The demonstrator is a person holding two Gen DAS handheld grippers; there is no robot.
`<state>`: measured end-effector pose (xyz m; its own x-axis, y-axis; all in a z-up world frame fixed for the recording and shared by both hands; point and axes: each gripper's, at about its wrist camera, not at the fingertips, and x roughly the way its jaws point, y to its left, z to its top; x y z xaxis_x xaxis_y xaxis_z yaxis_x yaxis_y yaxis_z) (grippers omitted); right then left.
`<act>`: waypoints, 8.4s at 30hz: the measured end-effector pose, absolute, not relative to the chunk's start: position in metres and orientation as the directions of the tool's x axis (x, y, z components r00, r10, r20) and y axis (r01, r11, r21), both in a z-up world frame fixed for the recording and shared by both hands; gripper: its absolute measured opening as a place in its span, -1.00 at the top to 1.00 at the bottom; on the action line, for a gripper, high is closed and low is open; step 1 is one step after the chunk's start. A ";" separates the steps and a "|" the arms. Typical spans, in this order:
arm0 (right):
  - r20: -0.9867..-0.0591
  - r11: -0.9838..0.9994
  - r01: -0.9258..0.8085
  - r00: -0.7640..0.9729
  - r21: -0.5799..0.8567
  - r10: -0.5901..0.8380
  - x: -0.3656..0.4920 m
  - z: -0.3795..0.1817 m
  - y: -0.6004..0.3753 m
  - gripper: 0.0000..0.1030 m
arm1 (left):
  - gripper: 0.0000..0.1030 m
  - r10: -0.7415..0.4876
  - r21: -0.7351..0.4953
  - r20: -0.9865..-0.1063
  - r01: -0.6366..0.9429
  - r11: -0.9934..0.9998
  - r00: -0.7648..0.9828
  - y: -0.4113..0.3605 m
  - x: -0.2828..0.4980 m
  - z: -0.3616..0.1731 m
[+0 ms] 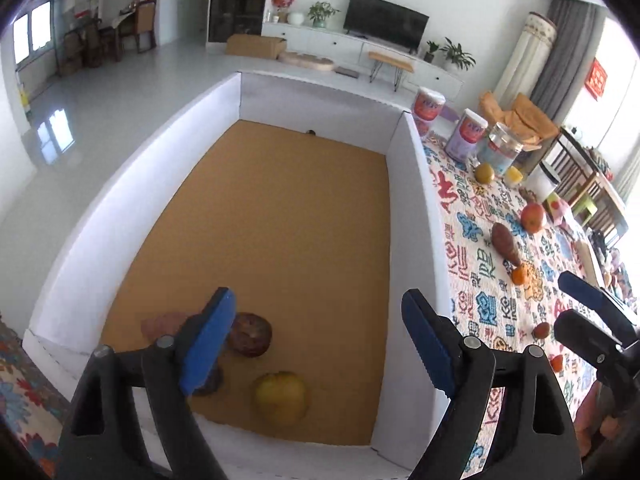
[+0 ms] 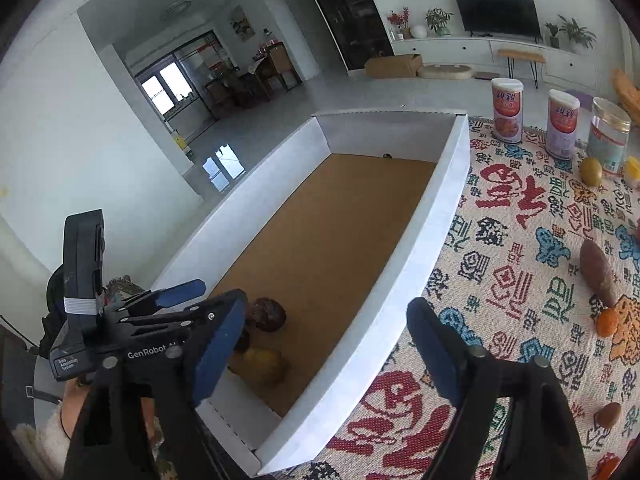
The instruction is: Organize fruits
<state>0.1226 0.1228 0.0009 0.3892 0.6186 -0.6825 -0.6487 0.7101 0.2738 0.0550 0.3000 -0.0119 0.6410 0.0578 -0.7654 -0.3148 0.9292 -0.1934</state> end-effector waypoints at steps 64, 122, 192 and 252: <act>-0.804 0.977 0.214 0.580 -0.008 -0.134 0.172 -0.145 -0.276 -1.00 | -0.98 -0.017 -0.005 -0.805 0.022 1.000 0.593 0.042 0.180 -0.140; -0.804 0.977 0.214 0.579 -0.008 -0.133 0.172 -0.145 -0.276 -1.00 | -0.99 -0.017 -0.004 -0.805 0.023 1.000 0.593 0.041 0.180 -0.140; -0.805 0.977 0.213 0.579 -0.007 -0.132 0.172 -0.145 -0.276 -1.00 | -0.99 -0.017 -0.004 -0.805 0.023 1.000 0.593 0.042 0.181 -0.140; -0.805 0.977 0.212 0.579 -0.007 -0.131 0.172 -0.145 -0.276 -1.00 | -0.99 -0.017 -0.004 -0.805 0.023 1.000 0.593 0.042 0.180 -0.140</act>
